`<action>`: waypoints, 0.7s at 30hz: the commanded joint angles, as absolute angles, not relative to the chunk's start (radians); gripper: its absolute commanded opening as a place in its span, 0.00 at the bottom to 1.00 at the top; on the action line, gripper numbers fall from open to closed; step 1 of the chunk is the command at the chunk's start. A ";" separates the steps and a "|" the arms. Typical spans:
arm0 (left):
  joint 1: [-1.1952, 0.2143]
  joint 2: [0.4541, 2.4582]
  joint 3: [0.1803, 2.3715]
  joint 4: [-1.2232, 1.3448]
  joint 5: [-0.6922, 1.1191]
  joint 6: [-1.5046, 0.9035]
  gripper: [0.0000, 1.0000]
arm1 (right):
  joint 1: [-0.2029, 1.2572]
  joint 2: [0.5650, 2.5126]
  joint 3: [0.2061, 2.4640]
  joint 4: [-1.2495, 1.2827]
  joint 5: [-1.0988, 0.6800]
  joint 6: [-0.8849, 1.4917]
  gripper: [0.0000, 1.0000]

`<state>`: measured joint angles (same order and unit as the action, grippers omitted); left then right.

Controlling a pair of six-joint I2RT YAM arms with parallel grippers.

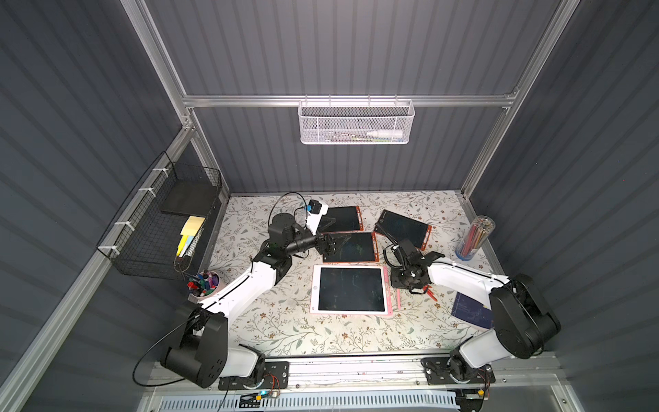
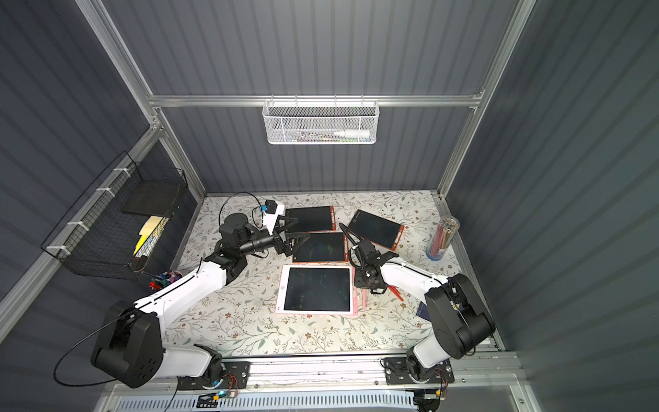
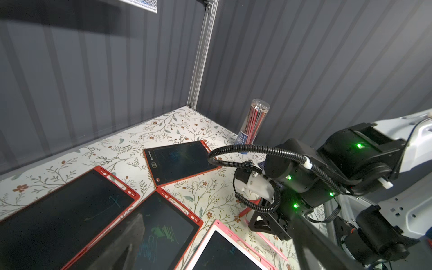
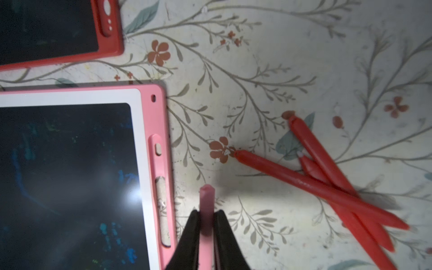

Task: Place the stylus back onto the writing tablet
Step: Pick up the stylus from the center of the board, then place the stylus on the writing tablet.

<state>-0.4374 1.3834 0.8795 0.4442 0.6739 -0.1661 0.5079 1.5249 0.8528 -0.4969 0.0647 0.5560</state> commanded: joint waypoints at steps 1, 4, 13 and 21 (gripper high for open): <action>-0.440 1.380 0.838 0.423 0.706 -0.186 1.00 | 0.514 1.521 0.879 -0.515 0.049 0.532 0.16; -0.454 1.356 0.803 0.401 0.681 -0.206 0.99 | 0.514 1.520 0.885 -0.522 0.049 0.523 0.16; -0.597 1.227 0.681 0.377 0.592 -0.354 0.99 | 0.513 1.511 0.883 -0.524 0.033 0.514 0.16; -0.745 1.223 0.688 0.247 0.528 -0.383 0.99 | 0.516 1.514 0.899 -0.528 0.006 0.504 0.16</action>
